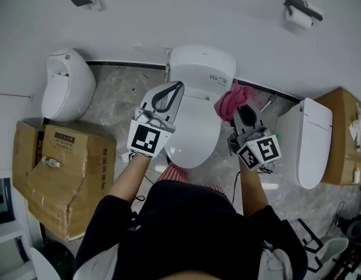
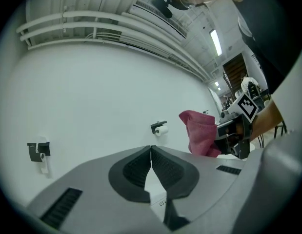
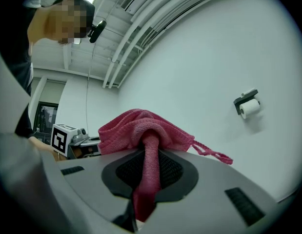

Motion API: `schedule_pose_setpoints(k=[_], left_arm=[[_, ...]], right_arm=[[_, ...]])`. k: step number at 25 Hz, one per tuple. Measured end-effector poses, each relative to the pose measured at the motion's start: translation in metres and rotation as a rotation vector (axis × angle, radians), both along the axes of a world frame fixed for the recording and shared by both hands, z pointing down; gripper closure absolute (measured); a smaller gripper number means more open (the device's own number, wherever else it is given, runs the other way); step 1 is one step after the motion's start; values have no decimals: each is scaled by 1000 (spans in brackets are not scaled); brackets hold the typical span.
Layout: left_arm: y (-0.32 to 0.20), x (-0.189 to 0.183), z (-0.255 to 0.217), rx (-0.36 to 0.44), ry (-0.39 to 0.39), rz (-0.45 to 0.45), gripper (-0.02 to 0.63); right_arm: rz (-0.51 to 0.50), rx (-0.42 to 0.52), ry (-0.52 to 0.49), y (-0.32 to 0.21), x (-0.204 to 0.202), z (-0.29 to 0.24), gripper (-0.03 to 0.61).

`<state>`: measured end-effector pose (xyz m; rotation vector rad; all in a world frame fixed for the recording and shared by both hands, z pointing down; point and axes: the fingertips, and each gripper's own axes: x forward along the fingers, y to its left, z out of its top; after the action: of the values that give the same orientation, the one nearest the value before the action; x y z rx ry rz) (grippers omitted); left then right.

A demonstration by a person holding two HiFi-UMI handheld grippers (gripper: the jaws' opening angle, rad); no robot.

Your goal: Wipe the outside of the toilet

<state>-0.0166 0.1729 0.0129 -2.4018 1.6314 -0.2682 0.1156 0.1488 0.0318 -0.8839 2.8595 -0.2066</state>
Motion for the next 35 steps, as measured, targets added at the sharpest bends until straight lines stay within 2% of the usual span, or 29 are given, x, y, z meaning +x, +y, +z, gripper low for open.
schedule_pose_setpoints(k=[3, 11, 16, 21, 29, 35], left_arm=[[-15, -26, 7, -17, 43, 21, 603], [-49, -81, 36, -48, 76, 50, 603], [-72, -109, 52, -56, 110, 50, 603], [-90, -128, 72, -51, 215, 17, 603], [-113, -151, 103, -40, 228, -85, 603], [-128, -159, 135, -43, 274, -154, 603]], right_arm=[[10, -2, 25, -15, -30, 4, 523], [33, -4, 86, -55, -95, 14, 523], [35, 2, 166, -82, -134, 25, 523], [16, -23, 182, -112, -160, 42, 523], [-69, -82, 227, -168, -197, 91, 523], [-149, -95, 302, -210, -226, 131, 523]])
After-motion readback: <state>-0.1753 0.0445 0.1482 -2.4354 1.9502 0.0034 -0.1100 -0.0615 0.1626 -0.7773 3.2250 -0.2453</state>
